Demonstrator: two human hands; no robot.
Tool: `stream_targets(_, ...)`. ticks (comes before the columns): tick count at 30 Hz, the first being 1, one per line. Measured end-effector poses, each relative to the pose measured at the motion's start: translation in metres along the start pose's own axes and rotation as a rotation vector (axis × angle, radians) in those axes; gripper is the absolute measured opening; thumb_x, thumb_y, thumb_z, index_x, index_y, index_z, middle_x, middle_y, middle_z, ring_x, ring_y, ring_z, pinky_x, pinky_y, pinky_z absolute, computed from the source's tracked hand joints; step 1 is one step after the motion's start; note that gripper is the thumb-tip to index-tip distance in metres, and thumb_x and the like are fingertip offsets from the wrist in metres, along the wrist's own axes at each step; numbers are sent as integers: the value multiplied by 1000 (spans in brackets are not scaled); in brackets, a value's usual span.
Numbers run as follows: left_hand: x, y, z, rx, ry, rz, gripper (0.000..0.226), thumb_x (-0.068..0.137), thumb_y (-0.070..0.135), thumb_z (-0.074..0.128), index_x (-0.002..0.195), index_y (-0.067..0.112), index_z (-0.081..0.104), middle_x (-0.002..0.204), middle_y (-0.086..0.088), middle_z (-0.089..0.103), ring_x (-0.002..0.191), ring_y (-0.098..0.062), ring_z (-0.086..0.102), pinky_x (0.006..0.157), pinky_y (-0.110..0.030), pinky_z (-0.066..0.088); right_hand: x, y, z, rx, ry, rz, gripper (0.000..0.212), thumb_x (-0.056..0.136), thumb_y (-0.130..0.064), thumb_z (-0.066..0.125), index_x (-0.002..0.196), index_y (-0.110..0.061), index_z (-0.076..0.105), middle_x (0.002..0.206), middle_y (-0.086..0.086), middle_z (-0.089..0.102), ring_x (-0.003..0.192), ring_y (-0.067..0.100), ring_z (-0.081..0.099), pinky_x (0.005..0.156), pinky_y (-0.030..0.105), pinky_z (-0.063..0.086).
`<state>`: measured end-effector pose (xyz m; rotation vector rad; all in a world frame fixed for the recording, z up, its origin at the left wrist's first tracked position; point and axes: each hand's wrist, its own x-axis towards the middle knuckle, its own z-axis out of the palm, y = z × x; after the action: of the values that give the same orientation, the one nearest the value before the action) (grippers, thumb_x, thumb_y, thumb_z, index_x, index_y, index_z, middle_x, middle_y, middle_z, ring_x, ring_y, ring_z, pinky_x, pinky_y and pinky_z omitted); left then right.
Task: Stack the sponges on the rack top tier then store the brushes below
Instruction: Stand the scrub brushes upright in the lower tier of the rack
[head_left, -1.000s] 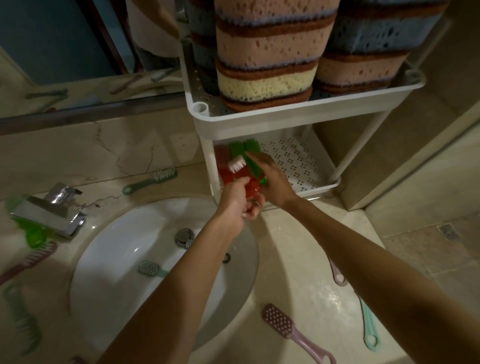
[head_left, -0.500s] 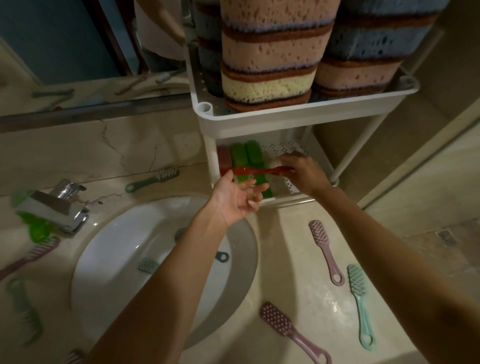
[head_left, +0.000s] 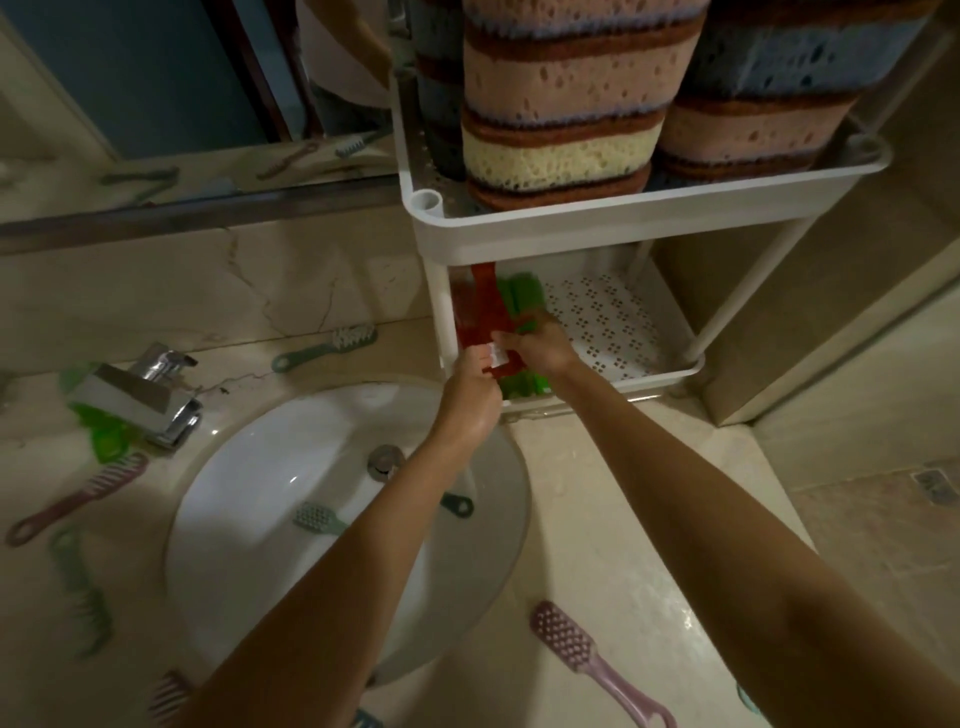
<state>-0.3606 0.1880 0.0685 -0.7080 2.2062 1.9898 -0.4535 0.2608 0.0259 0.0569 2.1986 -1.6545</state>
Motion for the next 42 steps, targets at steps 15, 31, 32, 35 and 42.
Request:
stream_targets(15,-16,-47,-12,746,-58,162,56,91,-3,38,142,18,26,137,-14,44,122,-28,47,94,-35,44,-4,16,16,-441,-8,-66,19,84,-11,61,97,2,65,101,22,67,89,30,63,74,34,48)
stream_targets(31,-27,-42,-22,688,63,199,42,93,1,37,130,19,42,127,-9,54,113,-28,53,87,-34,45,-23,19,11,-551,113,-133,22,92,-15,50,100,-1,64,98,20,68,91,31,64,76,31,48)
stream_targets(32,-30,-37,-26,667,89,200,38,93,2,36,127,16,47,125,-10,55,113,-28,53,91,-36,46,-30,17,10,-554,151,-161,20,92,-13,49,98,0,63,97,20,67,90,32,64,75,32,48)
stream_targets(35,-43,-24,-47,619,201,205,31,94,4,35,117,10,55,119,-13,60,111,-28,55,95,-35,46,-61,10,17,-553,263,-329,14,86,-6,53,92,1,63,95,20,66,88,31,62,69,27,39)
stream_targets(42,-102,-51,-132,344,442,10,25,92,7,45,112,10,59,110,-9,65,98,-21,62,88,-25,49,-149,6,92,-380,-36,-485,20,82,-2,53,96,-3,66,95,15,69,83,21,61,72,17,40)
